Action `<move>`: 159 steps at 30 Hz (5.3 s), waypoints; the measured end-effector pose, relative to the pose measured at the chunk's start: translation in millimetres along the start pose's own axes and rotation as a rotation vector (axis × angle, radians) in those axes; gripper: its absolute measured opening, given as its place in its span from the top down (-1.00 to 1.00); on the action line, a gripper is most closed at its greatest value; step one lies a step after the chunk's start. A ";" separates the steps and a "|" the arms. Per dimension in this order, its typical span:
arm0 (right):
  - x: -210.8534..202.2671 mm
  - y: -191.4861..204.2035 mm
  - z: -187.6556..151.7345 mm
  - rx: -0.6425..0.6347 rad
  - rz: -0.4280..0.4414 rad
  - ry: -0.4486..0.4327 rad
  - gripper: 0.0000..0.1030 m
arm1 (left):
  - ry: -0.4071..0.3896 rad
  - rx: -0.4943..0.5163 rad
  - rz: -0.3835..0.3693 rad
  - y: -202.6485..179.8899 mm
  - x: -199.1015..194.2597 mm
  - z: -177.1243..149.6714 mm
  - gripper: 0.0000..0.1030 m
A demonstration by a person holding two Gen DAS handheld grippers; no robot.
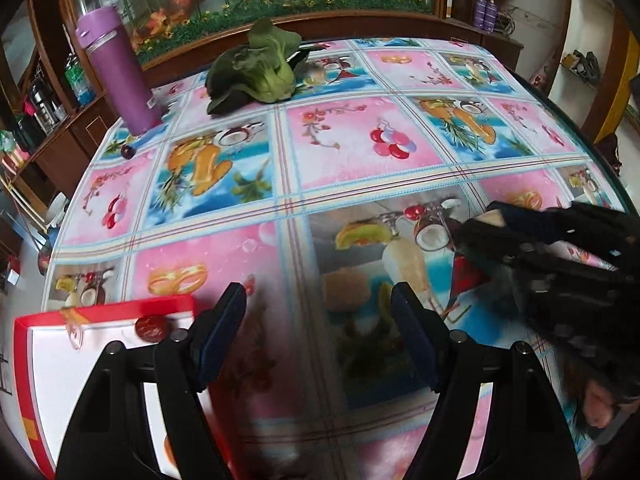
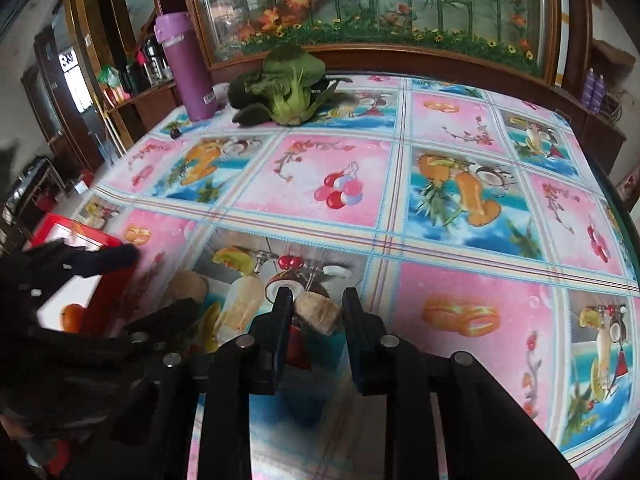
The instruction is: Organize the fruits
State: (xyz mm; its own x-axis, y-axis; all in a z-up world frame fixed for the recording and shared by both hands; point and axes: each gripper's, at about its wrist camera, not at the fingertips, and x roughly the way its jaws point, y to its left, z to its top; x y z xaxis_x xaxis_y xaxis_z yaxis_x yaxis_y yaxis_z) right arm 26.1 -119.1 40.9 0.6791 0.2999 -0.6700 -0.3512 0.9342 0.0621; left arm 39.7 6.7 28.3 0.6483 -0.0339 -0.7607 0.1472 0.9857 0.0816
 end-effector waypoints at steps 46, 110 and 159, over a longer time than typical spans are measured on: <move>-95.6 177.4 -42.6 -0.127 0.213 -0.194 0.53 | -0.336 -0.262 0.219 102.3 -180.4 -126.3 0.45; -134.5 192.7 -67.3 -0.195 0.092 -0.274 -0.53 | -0.291 -0.347 0.393 112.5 -206.2 -179.1 -1.00; -251.2 191.9 -112.4 -0.169 0.178 -0.479 -0.67 | -0.429 -0.434 0.493 52.0 -329.1 -218.3 -1.00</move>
State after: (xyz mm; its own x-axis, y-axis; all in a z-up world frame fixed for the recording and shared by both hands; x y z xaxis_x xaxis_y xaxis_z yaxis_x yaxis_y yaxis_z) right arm -284.4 -36.8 138.0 0.8037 0.5424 -0.2448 -0.5600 0.8285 -0.0026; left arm -329.1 105.1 142.3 0.8078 0.4510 -0.3796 -0.4804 0.8768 0.0192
